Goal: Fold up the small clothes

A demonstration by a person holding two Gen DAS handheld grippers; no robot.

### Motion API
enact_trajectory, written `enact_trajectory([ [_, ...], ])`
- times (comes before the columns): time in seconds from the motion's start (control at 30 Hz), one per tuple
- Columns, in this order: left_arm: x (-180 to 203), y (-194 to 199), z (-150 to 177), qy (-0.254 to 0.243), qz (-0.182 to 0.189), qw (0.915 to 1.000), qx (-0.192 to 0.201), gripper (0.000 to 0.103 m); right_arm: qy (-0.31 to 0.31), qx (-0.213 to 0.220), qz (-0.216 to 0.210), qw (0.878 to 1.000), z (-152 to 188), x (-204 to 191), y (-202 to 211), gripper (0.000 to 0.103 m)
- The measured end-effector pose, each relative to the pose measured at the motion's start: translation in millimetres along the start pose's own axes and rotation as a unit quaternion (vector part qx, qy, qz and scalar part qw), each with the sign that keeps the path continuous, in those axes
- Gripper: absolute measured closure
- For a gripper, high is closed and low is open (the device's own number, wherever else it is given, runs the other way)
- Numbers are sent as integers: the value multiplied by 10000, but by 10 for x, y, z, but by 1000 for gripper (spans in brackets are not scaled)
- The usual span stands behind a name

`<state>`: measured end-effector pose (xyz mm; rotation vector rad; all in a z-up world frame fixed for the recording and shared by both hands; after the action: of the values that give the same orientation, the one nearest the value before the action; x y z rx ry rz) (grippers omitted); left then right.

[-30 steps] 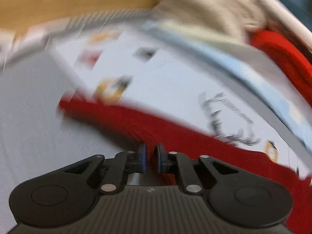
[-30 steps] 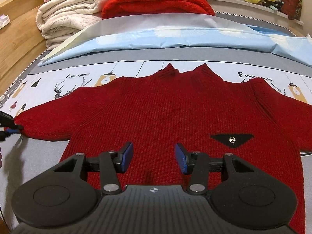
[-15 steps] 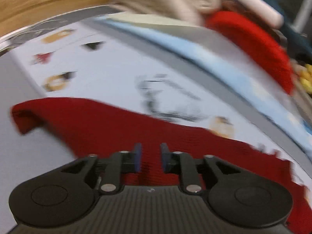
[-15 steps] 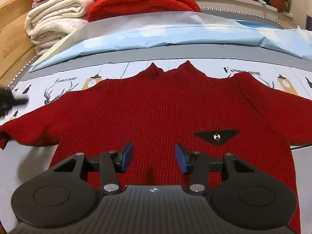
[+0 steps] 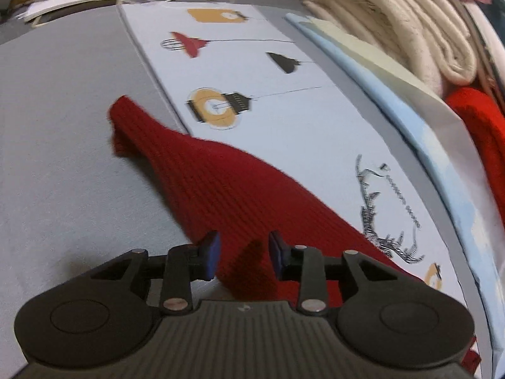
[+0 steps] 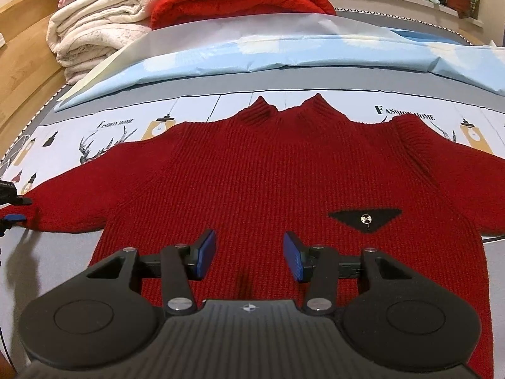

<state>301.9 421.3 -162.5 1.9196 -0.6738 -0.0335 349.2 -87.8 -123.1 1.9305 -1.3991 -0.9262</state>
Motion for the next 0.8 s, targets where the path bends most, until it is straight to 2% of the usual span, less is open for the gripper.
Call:
enact_trajectory([
  [0.1,-77,4,27,316,-117,9994,-66,63,9,-15,-16,10000,8,3,-1,54],
  [0.23,-187,-54,78,378,-291,9987,-183,63,63,-48,-41,10000,29,-4,0,54],
  [0.3,-247,-60,97,563,-240,9979,-199,63,54,-60,-46,10000,29,-3,-2,54],
  [0.4,-198,-73,71,452,-75,9989,-92,64,30,-60,-46,10000,19,1,-8,54],
  [0.47,-155,-65,84,368,-21,9993,-44,85,34,-70,-53,10000,22,0,-11,54],
  [0.53,-64,-4,70,159,49,9997,166,89,29,-81,-57,9999,26,8,-11,54],
  [0.6,150,142,43,-323,104,9979,543,91,20,-78,-58,10000,26,25,-5,54],
  [0.67,540,385,69,-1014,440,9891,971,91,-3,-65,-55,10000,18,42,5,54],
  [0.73,1011,685,225,-1523,1151,9750,1138,92,-54,-28,-33,10000,1,70,22,54],
  [0.77,1283,872,371,-1814,1646,9624,1173,92,-80,0,-23,10000,-7,86,31,54],
  [0.8,1495,1024,525,-2102,1993,9494,1211,92,-102,24,-13,9999,-14,107,40,54],
])
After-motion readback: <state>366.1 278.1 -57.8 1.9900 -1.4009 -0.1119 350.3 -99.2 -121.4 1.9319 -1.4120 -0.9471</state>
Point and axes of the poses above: each gripper's, at about its wrist camera, not at the fingertips, and y roughly against the way its jaws point, x to its right, z to its underside, the point moved 8 cm from there along -y, roughly the way its jaws point, and after that the axes turned 1 degree about y, right-handed, at the moved point
